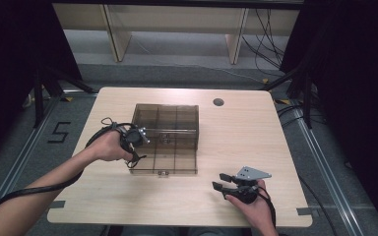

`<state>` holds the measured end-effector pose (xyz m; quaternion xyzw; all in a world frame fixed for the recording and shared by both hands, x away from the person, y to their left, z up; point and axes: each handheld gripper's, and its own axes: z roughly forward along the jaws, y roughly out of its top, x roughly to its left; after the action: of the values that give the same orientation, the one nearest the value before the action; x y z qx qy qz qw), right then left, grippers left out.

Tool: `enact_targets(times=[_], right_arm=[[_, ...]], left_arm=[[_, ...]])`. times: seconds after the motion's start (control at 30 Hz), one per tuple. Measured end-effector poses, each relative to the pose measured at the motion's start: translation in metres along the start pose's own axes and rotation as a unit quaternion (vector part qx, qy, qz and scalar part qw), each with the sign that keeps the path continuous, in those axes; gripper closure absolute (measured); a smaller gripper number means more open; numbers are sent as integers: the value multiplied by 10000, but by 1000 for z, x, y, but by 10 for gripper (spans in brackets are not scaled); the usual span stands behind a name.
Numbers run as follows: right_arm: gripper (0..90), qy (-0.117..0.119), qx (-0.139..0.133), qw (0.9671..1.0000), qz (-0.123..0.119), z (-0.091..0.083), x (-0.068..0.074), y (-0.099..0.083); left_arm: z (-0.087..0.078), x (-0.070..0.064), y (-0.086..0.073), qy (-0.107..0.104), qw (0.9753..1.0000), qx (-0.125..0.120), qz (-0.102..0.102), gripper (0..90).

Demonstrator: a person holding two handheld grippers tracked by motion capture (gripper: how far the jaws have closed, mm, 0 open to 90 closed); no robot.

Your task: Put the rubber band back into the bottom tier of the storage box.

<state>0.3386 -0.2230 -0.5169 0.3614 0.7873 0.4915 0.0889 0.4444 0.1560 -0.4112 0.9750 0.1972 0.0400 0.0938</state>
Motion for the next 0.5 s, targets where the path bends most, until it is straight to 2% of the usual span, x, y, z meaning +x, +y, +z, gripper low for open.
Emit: enact_targets(times=[0.37, 0.4, 0.5], right_arm=[[525, -12, 30, 10000, 0, 0, 0, 0], [525, -67, 36, 9999, -119, -1, -2, 1], [525, -8, -7, 9999, -114, 0, -2, 0]], left_arm=[[4, 0, 7, -13, 10000, 53, 42, 856], [4, 0, 7, -15, 10000, 57, 53, 856], [5, 0, 8, -14, 9999, 71, 71, 856]])
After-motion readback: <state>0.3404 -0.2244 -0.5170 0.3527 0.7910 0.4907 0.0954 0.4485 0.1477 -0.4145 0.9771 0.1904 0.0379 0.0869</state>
